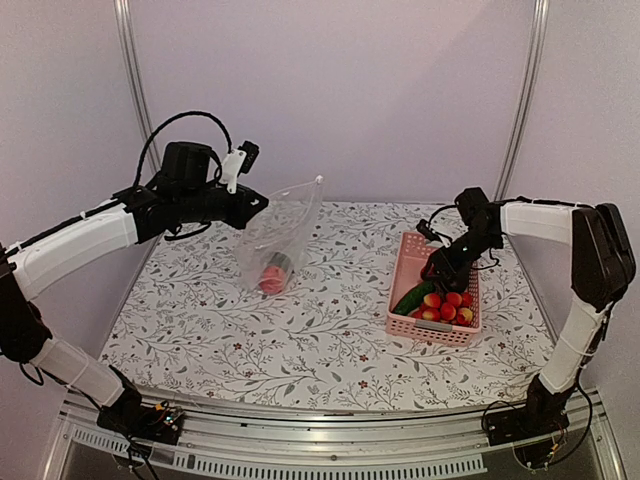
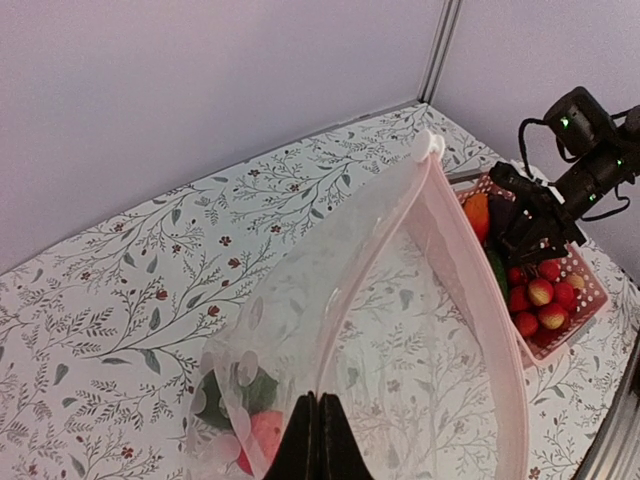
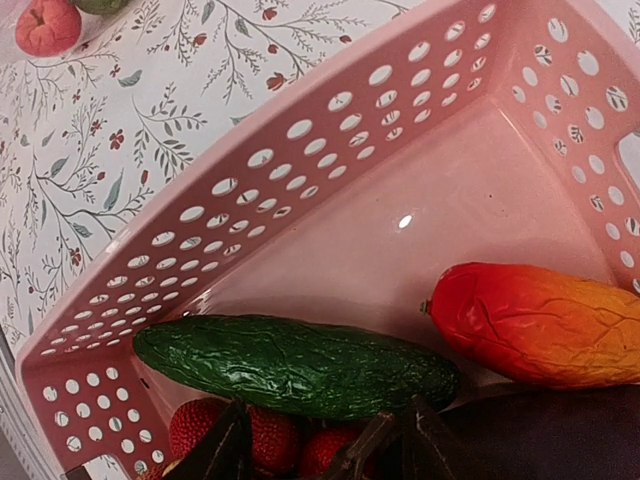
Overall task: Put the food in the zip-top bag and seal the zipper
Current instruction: Pick up the fake fruit from the bin.
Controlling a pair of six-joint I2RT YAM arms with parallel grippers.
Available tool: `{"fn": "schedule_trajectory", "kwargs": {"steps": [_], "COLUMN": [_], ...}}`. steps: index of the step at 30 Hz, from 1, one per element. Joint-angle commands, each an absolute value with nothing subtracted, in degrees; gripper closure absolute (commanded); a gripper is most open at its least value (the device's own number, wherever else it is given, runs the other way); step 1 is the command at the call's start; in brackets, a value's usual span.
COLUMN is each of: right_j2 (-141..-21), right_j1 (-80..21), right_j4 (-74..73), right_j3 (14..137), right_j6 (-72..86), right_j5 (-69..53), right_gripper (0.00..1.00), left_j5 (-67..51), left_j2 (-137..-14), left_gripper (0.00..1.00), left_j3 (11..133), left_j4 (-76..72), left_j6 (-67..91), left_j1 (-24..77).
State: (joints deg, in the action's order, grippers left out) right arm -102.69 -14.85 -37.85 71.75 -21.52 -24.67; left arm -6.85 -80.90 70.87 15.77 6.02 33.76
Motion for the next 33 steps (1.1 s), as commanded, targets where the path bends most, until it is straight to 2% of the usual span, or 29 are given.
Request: {"fn": "schedule_trajectory", "kwargs": {"steps": [1, 9, 16, 20, 27, 33], "right_j2": [-105.2, -105.7, -103.0, -99.8, -90.3, -80.9], "right_j1": [-14.2, -14.1, -14.1, -14.1, -14.1, -14.1], "right_j4": [-40.1, -40.9, -41.9, -43.6, -47.1, -47.4], "right_j3": [73.7, 74.1, 74.0, 74.5, 76.8, 77.8], "right_j6": [-20.6, -20.2, -20.2, -20.8, -23.7, -26.9], "right_j5": [-27.1, -28.4, -29.0, -30.6, -41.1, -46.5], "right_gripper": [0.54, 0.72, 1.00, 1.00, 1.00, 1.00], "left_j5": [-6.5, -6.4, -6.3, -6.1, -6.9, -5.5], "left_j2": [-80.9, -81.0, -81.5, -82.4, -83.6, -87.1], "left_gripper": [1.00, 1.00, 1.00, 1.00, 1.00, 1.00], "left_j3": [70.8, 70.8, 70.8, 70.8, 71.5, 79.5], "left_j4": [16.4, 16.5, 16.4, 16.4, 16.2, 22.6], "left_j6": [5.4, 5.2, 5.2, 4.8, 3.8, 2.3], "left_j1": [34.4, 34.5, 34.9, 35.4, 36.2, 40.0]}}
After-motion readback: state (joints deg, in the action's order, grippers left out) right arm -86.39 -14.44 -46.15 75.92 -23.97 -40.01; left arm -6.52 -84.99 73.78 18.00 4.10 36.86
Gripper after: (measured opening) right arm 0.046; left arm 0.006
